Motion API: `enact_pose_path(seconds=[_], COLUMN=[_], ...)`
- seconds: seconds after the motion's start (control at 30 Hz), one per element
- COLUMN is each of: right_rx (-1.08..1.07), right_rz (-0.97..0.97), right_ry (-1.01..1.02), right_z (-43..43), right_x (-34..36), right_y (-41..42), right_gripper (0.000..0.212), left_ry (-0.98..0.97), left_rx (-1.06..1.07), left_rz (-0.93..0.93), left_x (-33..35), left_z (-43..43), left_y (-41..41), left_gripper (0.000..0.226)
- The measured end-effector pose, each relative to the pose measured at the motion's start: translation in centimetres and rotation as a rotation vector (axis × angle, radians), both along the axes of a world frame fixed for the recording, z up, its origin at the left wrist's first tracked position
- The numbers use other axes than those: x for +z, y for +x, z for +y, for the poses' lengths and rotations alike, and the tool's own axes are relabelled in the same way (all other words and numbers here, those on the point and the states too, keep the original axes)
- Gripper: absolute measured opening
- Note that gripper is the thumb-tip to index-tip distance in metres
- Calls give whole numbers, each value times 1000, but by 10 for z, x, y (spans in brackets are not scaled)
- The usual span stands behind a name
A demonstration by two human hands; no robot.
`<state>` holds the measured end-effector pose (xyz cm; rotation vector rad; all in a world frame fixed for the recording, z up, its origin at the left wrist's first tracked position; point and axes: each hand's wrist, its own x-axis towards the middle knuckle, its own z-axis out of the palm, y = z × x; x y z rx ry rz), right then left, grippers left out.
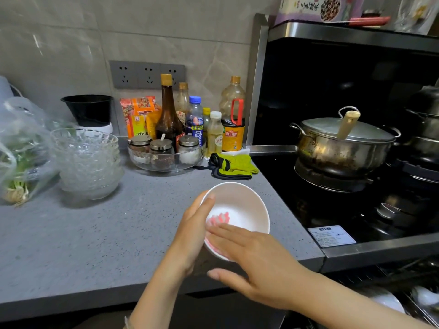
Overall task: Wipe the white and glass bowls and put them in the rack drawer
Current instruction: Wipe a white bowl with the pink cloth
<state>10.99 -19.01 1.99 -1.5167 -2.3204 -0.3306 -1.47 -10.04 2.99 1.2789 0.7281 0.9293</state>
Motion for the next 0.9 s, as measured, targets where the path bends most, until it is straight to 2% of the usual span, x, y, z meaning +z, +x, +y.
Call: enact_pose_path(seconds=[0.07, 0.17, 0.23, 0.33, 0.4, 0.47, 0.53, 0.6, 0.7, 0.77, 0.83, 0.87, 0.9], right_rx=[-25, -206, -288, -224, -149, -82, -36, -22, -163, -235, -272, -287, -282], right_rz=[-62, -197, -240, -207, -79, 34, 33, -61, -203, -263, -297, -290, -275], right_ry=[50, 139, 173, 225, 250, 264, 255, 226, 209, 246, 299, 314, 334], right_z=[8, 16, 18, 14, 11, 9, 12, 16, 22, 23, 24, 25, 27], right_x=[-2, 2, 3, 0, -2, -4, -4, -1, 2, 5, 8, 9, 10], right_y=[0, 4, 5, 0, -6, -9, -10, -9, -3, -1, -3, -4, -6], right_gripper=[66, 81, 84, 64, 44, 35, 42, 53, 72, 77, 72, 62, 43], left_ry=[-30, 72, 122, 161, 180, 170, 146, 124, 87, 105, 99, 91, 86], left_rx=[-25, 23, 80, 142, 156, 157, 135, 89, 66, 82, 114, 131, 146], left_rz=[-18, -1, -1, -9, -20, -43, -52, -47, -56, -55, -64, -71, -75], left_x=[1, 1, 5, 5, 5, 5, 6, 5, 4, 5, 7, 8, 9], left_z=[-2, -1, -1, -1, -2, -3, -5, -5, -7, -6, -5, -4, -4], left_y=[0, 1, 1, -1, -3, -3, -3, -4, -6, -8, -9, -10, -11], left_gripper=[32, 27, 24, 23, 21, 22, 26, 28, 27, 25, 25, 26, 27])
